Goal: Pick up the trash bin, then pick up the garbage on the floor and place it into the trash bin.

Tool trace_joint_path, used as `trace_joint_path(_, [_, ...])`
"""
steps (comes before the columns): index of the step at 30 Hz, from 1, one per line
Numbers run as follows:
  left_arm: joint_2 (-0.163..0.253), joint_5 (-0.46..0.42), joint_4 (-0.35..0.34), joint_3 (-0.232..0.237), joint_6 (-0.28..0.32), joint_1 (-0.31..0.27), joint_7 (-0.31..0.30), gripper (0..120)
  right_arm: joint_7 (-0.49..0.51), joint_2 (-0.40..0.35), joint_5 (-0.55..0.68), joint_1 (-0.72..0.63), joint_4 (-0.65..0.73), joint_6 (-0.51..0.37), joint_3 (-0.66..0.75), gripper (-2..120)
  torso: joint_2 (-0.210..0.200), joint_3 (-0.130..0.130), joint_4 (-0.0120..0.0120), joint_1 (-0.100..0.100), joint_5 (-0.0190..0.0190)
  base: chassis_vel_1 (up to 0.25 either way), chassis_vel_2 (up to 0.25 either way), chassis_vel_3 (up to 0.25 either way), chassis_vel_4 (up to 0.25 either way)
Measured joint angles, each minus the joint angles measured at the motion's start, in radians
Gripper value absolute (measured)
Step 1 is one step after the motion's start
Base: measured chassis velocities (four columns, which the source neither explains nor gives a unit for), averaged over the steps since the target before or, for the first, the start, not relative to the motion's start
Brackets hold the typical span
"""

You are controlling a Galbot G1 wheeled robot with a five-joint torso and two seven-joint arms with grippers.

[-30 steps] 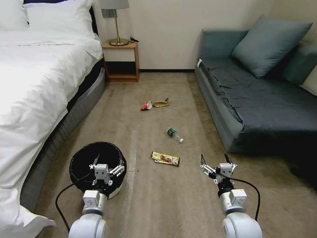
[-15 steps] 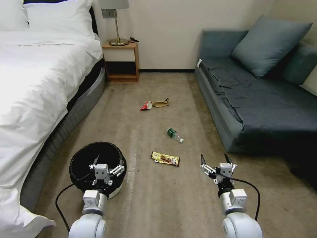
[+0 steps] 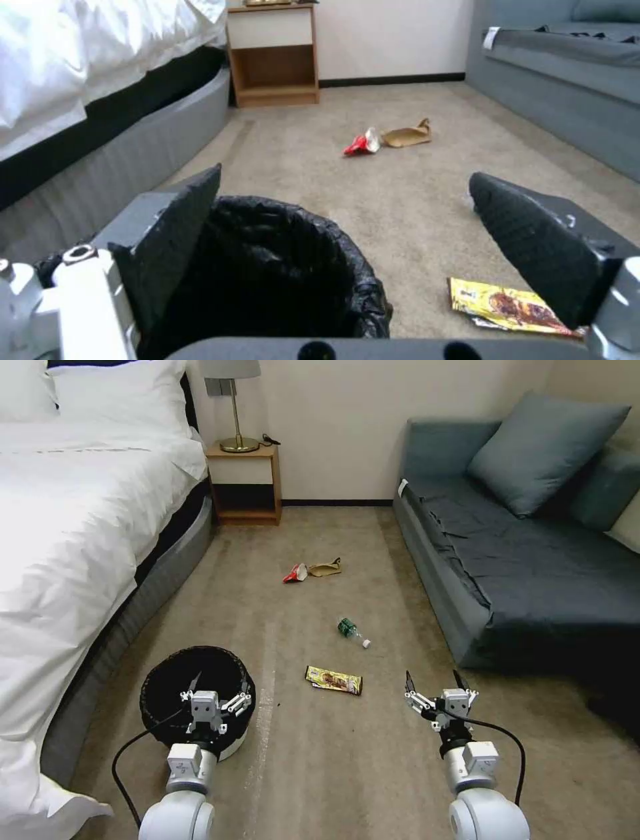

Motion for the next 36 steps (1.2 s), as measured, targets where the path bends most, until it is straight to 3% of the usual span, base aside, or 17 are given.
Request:
trace_joint_path(10, [0.000,0.000,0.000,0.000,0.000,0.000,0.000,100,0.000,0.000,0.000,0.000,0.000,0.000,0.000,100,0.000,0.000,0.0000,0.000,0.0000,0.000,0.000,0.000,0.000])
trace_joint_path(14, [-0.004,-0.002,-0.009,0.000,0.010,0.000,-0.002,100,0.002,0.021,-0.033,-0.013,0.060,-0.027,-0.005,100,0.000,0.000,0.0000,0.000,0.0001,0.000,0.000,0.000,0.000])
trace_joint_path(16, [-0.021,-0.011,-0.045,0.002,0.051,-0.002,-0.014,100,0.005,0.044,-0.070,-0.029,0.126,-0.056,-0.012,100,0.000,0.000,0.0001,0.000,-0.0003,0.000,0.000,0.000,0.000])
trace_joint_path(17, [-0.046,-0.024,-0.099,0.008,0.109,-0.006,-0.029,100,0.009,0.066,-0.105,-0.043,0.187,-0.084,-0.018,100,0.000,0.000,0.0000,0.000,0.0001,0.000,0.000,0.000,0.000])
trace_joint_path(19, [-0.053,-0.028,-0.113,0.009,0.125,-0.007,-0.034,100,0.010,0.072,-0.114,-0.047,0.202,-0.091,-0.020,100,0.000,0.000,0.0000,0.000,0.0001,0.000,0.000,0.000,0.000])
trace_joint_path(20, [-0.078,-0.040,-0.164,0.014,0.183,-0.010,-0.048,100,0.014,0.091,-0.145,-0.060,0.256,-0.115,-0.025,100,0.000,0.000,-0.0001,0.000,-0.0001,0.000,0.000,0.000,0.000])
trace_joint_path(22, [-0.103,-0.053,-0.220,0.020,0.242,-0.014,-0.064,100,0.021,0.107,-0.150,-0.066,0.303,-0.136,-0.036,100,0.000,0.000,-0.0001,0.000,0.0001,0.000,0.000,0.000,0.000])
trace_joint_path(23, [-0.103,-0.053,-0.220,0.020,0.242,-0.014,-0.064,100,0.021,0.107,-0.150,-0.066,0.303,-0.136,-0.036,100,0.000,0.000,-0.0001,0.000,0.0001,0.000,0.000,0.000,0.000])
trace_joint_path(26, [-0.090,-0.085,-0.267,0.009,0.278,-0.003,-0.066,100,0.026,0.108,-0.142,-0.066,0.310,-0.145,-0.037,100,0.000,0.000,0.0001,0.000,-0.0008,0.000,0.000,0.000,0.000])
trace_joint_path(27, [-0.067,-0.105,-0.294,-0.002,0.293,0.005,-0.068,100,0.028,0.108,-0.136,-0.063,0.310,-0.146,-0.037,100,0.000,0.000,0.0001,0.000,0.0011,0.000,0.000,0.000,0.000])
trace_joint_path(28, [-0.049,-0.128,-0.307,-0.006,0.313,0.013,-0.069,100,0.029,0.108,-0.130,-0.062,0.309,-0.147,-0.037,100,0.000,0.000,0.0001,0.000,-0.0008,0.000,0.000,0.000,0.000])
trace_joint_path(29, [-0.036,-0.144,-0.318,-0.012,0.329,0.017,-0.075,100,0.030,0.108,-0.126,-0.059,0.306,-0.147,-0.038,100,0.000,0.000,0.0000,0.000,-0.0002,0.000,0.000,0.000,0.000])
trace_joint_path(36, [0.022,-0.190,-0.314,-0.056,0.387,0.023,-0.137,100,0.032,0.108,-0.117,-0.046,0.287,-0.148,-0.051,100,0.000,0.000,0.0000,0.000,-0.0003,0.000,0.000,0.000,0.000])
